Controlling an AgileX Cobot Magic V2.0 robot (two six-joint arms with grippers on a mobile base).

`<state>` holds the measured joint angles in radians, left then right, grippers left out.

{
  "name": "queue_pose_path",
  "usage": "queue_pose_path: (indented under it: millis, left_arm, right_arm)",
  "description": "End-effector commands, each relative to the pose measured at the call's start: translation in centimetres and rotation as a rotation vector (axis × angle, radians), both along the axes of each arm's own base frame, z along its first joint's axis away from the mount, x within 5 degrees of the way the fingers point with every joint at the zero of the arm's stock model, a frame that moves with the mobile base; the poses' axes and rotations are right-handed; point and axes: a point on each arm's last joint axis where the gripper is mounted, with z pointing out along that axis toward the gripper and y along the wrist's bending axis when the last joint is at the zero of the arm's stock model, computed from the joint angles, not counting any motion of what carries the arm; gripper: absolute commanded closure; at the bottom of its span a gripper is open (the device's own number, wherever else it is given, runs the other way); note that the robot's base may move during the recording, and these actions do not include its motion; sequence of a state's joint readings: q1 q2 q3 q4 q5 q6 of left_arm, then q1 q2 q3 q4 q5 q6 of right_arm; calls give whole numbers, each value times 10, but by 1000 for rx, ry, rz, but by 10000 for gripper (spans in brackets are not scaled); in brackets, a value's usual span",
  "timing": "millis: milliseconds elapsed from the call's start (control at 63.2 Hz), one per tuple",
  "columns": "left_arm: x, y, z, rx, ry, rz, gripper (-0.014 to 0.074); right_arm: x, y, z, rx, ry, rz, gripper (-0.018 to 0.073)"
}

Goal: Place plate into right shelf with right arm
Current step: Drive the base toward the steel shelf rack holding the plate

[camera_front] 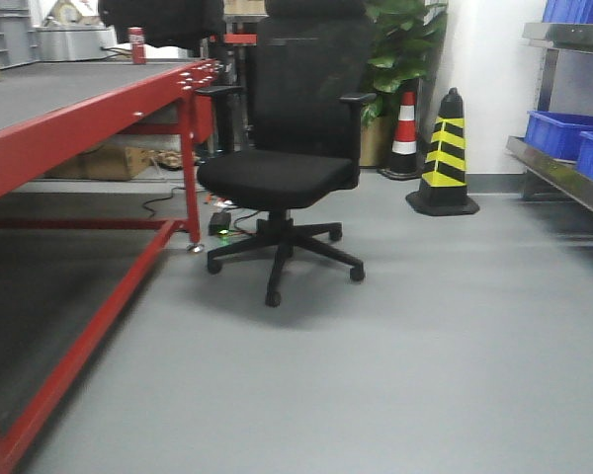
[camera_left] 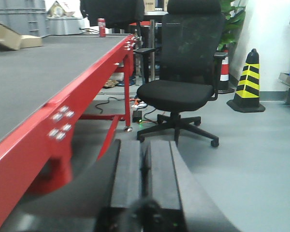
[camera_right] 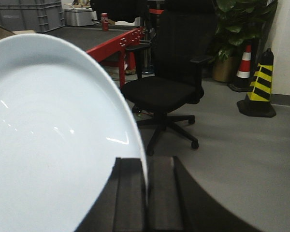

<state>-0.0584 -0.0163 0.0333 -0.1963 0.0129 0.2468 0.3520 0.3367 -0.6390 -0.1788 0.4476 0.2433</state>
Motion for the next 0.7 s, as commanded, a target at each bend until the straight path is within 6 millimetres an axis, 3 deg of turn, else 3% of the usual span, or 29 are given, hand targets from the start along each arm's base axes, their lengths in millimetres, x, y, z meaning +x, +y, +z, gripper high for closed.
queue_pose_path:
  millis: [0,681]
  left_arm:
    - [-1,2,6,-11,-90,19,643]
    - [-1,2,6,-11,-90,19,643]
  right_arm:
    - [-2,0,17,11,-115,5,505]
    - [-2,0,17,11,-115,5,505]
